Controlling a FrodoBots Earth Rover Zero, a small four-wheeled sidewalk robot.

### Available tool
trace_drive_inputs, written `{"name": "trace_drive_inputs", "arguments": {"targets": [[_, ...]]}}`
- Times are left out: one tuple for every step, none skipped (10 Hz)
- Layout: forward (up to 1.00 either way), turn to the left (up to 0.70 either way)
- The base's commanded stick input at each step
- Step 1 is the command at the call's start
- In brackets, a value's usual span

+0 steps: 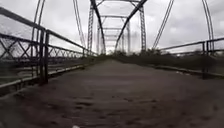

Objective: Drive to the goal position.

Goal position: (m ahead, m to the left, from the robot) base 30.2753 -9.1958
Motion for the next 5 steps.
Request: {"name": "trace_drive_inputs", "arguments": {"targets": [[0.70,0.00],[0.70,0.00],[0.70,0.00],[0.70,0.00],[0.70,0.00]]}}
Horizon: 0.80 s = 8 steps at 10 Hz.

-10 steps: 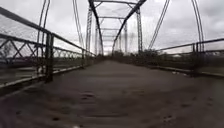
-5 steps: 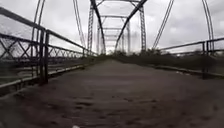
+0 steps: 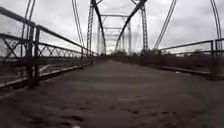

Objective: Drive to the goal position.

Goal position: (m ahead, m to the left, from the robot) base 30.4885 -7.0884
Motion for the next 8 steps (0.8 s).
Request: {"name": "trace_drive_inputs", "arguments": {"targets": [[0.70,0.00],[0.70,0.00],[0.70,0.00],[0.70,0.00],[0.70,0.00],[0.70,0.00],[0.70,0.00],[0.70,0.00]]}}
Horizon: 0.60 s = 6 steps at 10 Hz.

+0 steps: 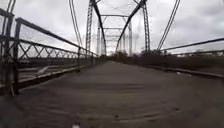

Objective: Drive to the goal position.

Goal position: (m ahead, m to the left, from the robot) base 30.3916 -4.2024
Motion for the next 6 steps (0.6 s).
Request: {"name": "trace_drive_inputs", "arguments": {"targets": [[0.70,0.00],[0.70,0.00],[0.70,0.00],[0.70,0.00],[0.70,0.00],[0.70,0.00]]}}
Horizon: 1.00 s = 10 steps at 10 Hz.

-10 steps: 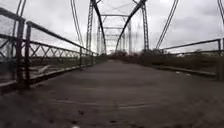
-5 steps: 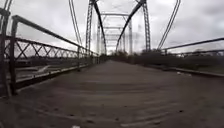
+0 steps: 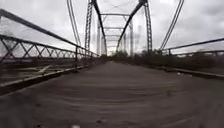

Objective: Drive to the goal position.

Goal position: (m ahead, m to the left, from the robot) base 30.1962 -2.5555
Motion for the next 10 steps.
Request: {"name": "trace_drive_inputs", "arguments": {"targets": [[0.70,0.00],[0.70,0.00],[0.70,0.00],[0.70,0.00],[0.70,0.00],[0.70,0.00],[0.70,0.00],[0.70,0.00],[0.70,0.00],[0.70,0.00]]}}
